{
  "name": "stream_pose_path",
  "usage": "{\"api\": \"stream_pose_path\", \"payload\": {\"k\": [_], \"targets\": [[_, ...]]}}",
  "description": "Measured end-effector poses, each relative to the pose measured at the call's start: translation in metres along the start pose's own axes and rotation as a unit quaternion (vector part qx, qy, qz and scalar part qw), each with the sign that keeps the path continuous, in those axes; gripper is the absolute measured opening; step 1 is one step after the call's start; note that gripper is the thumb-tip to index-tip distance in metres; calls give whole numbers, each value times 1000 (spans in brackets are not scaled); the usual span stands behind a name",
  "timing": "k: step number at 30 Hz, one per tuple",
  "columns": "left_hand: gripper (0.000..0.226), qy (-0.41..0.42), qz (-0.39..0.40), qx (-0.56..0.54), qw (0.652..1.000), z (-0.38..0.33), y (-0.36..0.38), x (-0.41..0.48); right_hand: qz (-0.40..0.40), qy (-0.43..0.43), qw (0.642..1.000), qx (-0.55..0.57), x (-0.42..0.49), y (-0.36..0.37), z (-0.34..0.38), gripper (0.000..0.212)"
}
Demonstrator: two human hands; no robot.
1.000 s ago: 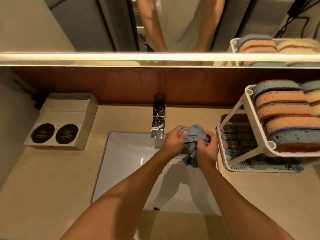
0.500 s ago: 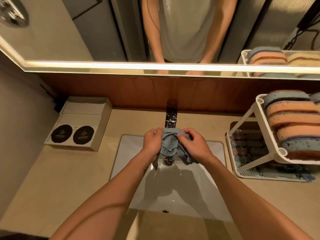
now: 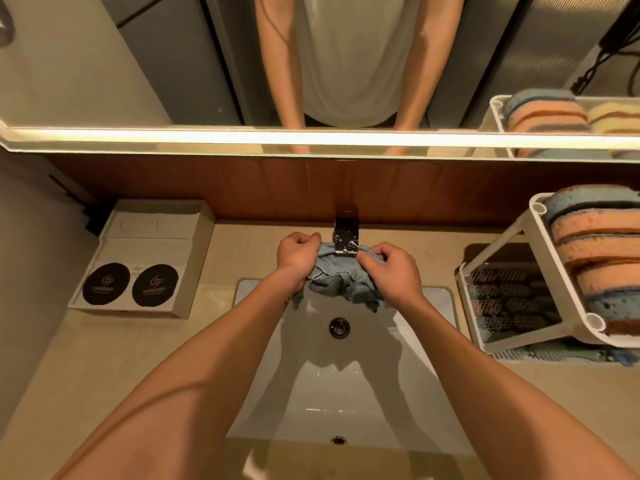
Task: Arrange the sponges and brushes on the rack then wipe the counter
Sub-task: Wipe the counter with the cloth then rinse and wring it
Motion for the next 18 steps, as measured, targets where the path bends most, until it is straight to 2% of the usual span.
{"api": "stream_pose_path", "payload": {"k": [10, 18], "targets": [[34, 12, 5, 31, 999, -11, 27, 32, -28, 2, 999, 18, 38, 9, 12, 17], [28, 24, 53, 48, 997, 11, 14, 9, 14, 1, 998, 56, 6, 9, 14, 7]]}}
Point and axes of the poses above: each hand's wrist, its own x-axis towards the middle knuckle, its own y-axis out of the palm, z = x × y, the point moved 8 cm from there along x, towards the middle knuckle, and after that the axes turned 13 degrees about -z, right-handed, at the moved point
